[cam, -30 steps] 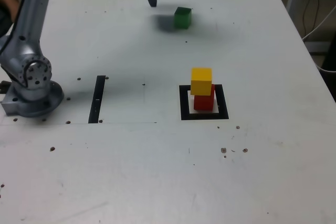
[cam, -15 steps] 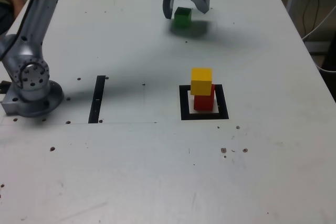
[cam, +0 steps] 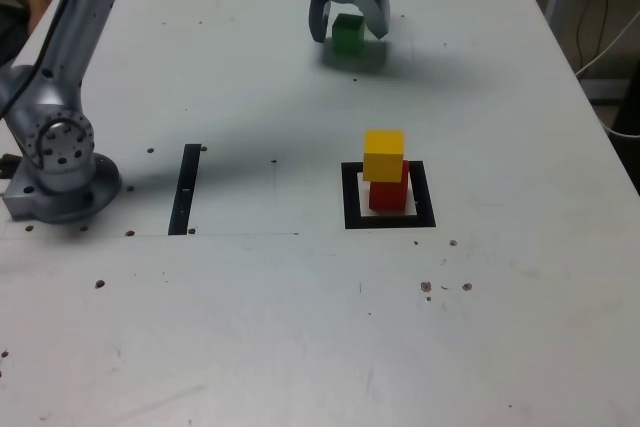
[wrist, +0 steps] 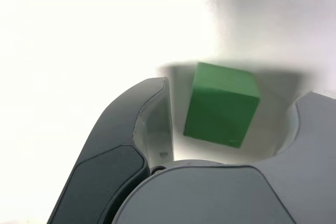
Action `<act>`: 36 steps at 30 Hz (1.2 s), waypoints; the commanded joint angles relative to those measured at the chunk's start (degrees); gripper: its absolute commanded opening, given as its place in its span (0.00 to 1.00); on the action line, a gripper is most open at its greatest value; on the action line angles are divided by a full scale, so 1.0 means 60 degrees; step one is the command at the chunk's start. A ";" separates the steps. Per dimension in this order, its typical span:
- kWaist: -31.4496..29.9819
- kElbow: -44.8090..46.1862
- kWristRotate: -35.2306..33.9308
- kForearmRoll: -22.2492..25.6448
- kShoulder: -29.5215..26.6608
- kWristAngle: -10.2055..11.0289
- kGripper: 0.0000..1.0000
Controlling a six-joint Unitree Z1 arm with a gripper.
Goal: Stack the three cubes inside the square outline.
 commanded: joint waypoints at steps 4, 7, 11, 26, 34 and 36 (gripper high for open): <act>-0.0002 -0.0124 0.0147 0.0000 0.0146 -0.0283 0.49; -0.0002 -0.0154 0.0155 0.0008 0.0208 -0.0374 0.43; -0.0002 -0.0171 0.0159 -0.0017 0.0288 -0.0427 0.42; -0.0021 -0.0265 0.0134 -0.0049 0.0144 -0.0684 0.26; -0.0449 0.0191 -0.0125 0.0502 -0.1319 -0.0891 0.26; -0.0870 0.0216 -0.0459 0.0864 -0.1706 -0.0887 0.26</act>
